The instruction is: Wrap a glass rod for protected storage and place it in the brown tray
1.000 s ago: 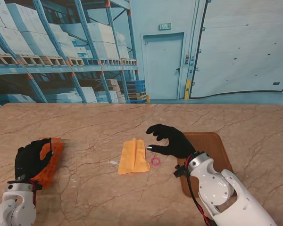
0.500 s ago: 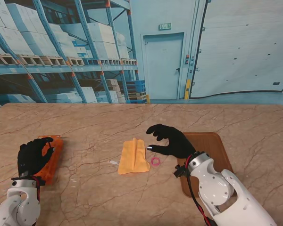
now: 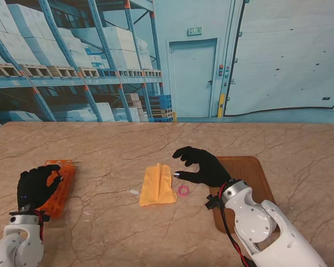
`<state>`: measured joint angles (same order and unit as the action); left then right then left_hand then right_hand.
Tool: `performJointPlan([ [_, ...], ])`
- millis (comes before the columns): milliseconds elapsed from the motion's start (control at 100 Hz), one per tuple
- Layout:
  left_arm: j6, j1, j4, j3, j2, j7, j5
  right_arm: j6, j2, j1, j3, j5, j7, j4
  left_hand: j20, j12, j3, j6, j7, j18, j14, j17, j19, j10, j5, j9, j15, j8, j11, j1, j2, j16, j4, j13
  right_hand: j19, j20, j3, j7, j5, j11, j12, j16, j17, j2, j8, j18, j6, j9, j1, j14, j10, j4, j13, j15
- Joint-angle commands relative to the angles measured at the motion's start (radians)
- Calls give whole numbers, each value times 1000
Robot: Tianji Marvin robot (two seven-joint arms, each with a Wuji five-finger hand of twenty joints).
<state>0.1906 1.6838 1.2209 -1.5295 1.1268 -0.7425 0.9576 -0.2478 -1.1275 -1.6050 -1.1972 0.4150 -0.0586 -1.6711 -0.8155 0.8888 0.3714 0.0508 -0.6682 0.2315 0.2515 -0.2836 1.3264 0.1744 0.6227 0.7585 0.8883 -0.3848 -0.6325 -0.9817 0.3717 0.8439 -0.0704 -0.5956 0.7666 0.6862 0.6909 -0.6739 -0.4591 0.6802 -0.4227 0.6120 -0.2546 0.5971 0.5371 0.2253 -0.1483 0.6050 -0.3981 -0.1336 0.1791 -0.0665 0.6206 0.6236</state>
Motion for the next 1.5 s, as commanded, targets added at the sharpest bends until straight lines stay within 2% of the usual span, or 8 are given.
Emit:
performJointPlan([
  [0,2,-5,-10,5,2,-15,1,1,-2,-4,1,-1,1,-6,-2,-8,-15,-16,-46,23,24,-11,40,-28,28,42,18,19,18,-62,-29,-16,-20,-27,21,21,22,13,-13,7,-10,9,-2,-32,7,2,-7,9,45,10,-12,26,15,17],
  [190,-7,-15,-24,10,-1,-35,14,2,-3,-4,1,-2,-1,-5,4,-58,-27,-7,-69,41,39,-28,45,-30,60,90,13,42,59,-98,-67,-33,-17,-47,21,22,23,12,-18,8,-10,9,-3,-32,8,1,-9,11,45,9,-11,27,16,18],
  [230,-11,-16,-26,12,-1,-38,18,2,-3,-4,1,-2,-2,-6,8,-97,-31,-2,-75,42,40,-31,48,11,62,79,15,50,45,-102,-69,-40,-15,-51,21,22,23,12,-18,8,-10,9,-2,-33,8,1,-9,11,46,8,-11,27,16,18],
  [510,-15,-24,-34,18,-6,-50,34,6,-4,-6,0,-7,-1,-9,9,-153,-21,35,-93,61,55,-95,82,53,96,135,34,58,47,-135,-65,-49,-19,-115,20,22,28,13,-19,7,-10,9,-2,-41,8,2,-9,11,52,9,-11,28,15,18],
  [540,-15,-25,-35,19,-7,-51,37,7,-4,-6,0,-7,-1,-9,9,-159,-24,34,-97,63,57,-112,93,3,101,158,40,59,41,-131,-69,-51,-21,-132,20,22,28,13,-20,7,-10,9,-2,-41,8,2,-9,12,54,8,-10,28,15,18],
  [820,-25,-42,-58,35,-14,-71,61,7,-4,-6,0,-8,-2,-9,35,-258,-19,56,-148,82,68,-192,156,27,134,218,84,60,-14,-124,-67,-78,-34,-208,19,23,37,14,-23,5,-10,10,0,-49,9,3,-15,13,62,7,-8,28,15,18],
  [1290,23,-50,-69,36,-19,-83,70,9,-5,-8,-1,-14,-3,-13,19,-157,15,74,-234,56,53,-176,176,64,81,175,159,-13,-155,-128,-55,-40,-19,-174,17,25,49,16,-24,2,-10,11,1,-60,9,5,-19,15,74,5,-7,29,15,17],
  [1490,47,-47,-61,33,-18,-135,86,9,-5,-8,-1,-15,-1,-13,-12,-135,186,80,-255,58,59,-194,183,74,92,194,181,-24,-174,-35,15,-28,-24,-191,16,26,52,17,-25,1,-10,11,0,-63,9,6,-19,16,77,5,-7,29,14,16],
])
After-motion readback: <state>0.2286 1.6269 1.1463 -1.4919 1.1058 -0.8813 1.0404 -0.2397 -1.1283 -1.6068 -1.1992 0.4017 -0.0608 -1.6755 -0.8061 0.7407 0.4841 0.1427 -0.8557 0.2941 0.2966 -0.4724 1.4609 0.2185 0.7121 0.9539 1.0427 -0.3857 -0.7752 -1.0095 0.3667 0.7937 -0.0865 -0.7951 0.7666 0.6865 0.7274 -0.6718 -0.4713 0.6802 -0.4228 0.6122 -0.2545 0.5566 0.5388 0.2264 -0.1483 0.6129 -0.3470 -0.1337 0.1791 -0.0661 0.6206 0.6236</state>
